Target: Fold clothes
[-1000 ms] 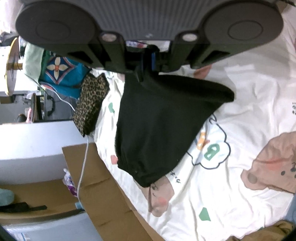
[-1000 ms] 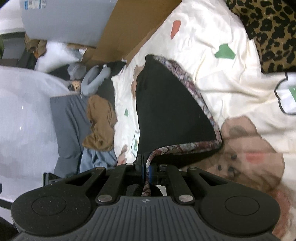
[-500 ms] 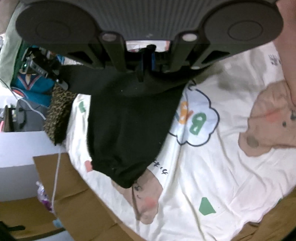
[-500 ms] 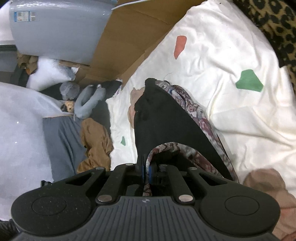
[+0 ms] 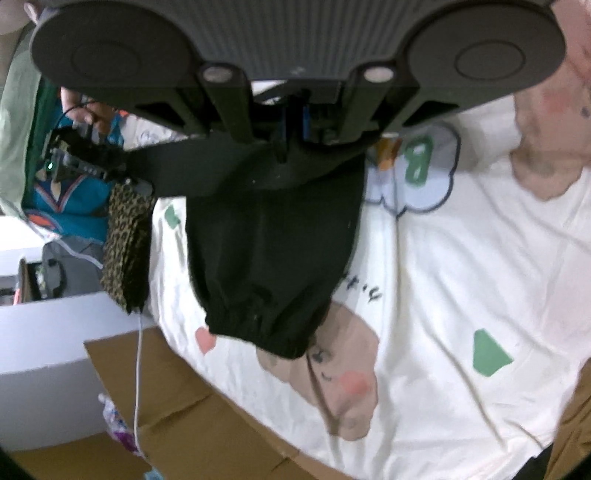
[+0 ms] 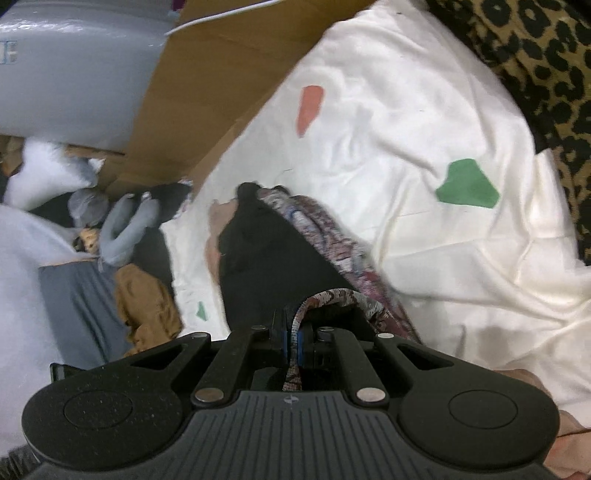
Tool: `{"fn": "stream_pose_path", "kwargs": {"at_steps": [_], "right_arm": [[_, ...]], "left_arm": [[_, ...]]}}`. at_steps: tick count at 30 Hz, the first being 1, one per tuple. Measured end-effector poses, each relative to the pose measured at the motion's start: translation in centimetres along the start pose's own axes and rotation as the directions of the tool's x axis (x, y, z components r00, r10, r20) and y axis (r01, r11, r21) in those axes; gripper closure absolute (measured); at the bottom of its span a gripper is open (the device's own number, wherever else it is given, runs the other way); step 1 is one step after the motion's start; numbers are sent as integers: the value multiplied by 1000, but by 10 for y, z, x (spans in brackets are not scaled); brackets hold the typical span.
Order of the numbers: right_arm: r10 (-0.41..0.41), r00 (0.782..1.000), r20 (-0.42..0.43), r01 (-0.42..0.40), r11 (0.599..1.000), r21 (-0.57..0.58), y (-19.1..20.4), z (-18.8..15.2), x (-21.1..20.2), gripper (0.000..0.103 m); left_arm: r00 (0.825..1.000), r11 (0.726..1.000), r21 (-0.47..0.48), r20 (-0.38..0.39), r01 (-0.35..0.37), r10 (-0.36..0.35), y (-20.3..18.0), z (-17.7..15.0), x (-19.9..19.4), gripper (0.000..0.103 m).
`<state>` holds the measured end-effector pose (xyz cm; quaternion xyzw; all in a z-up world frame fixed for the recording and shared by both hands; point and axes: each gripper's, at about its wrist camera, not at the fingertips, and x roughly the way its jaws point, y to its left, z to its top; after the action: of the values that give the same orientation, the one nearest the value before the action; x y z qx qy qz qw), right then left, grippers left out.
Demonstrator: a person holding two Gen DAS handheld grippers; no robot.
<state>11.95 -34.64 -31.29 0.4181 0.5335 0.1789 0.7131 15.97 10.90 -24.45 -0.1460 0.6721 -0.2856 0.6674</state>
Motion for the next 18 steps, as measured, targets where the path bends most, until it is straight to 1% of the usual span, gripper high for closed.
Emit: {"fn": "stream_pose_path", "kwargs": {"at_steps": [5, 11, 15, 18], "right_arm": [[-35, 999, 15, 35, 999, 8, -3, 8, 12, 100], [-54, 998, 15, 53, 997, 61, -10, 11, 19, 100], [-50, 998, 22, 49, 997, 55, -6, 14, 21, 100], [-43, 998, 36, 41, 997, 69, -5, 18, 21, 100]], "left_arm": [[996, 999, -2, 74, 51, -51, 15, 13, 17, 95], [987, 992, -37, 113, 123, -118, 39, 21, 31, 95], [984, 988, -82, 125, 134, -123, 51, 24, 42, 95], [982, 984, -92, 128, 154, -142, 55, 25, 42, 95]]}}
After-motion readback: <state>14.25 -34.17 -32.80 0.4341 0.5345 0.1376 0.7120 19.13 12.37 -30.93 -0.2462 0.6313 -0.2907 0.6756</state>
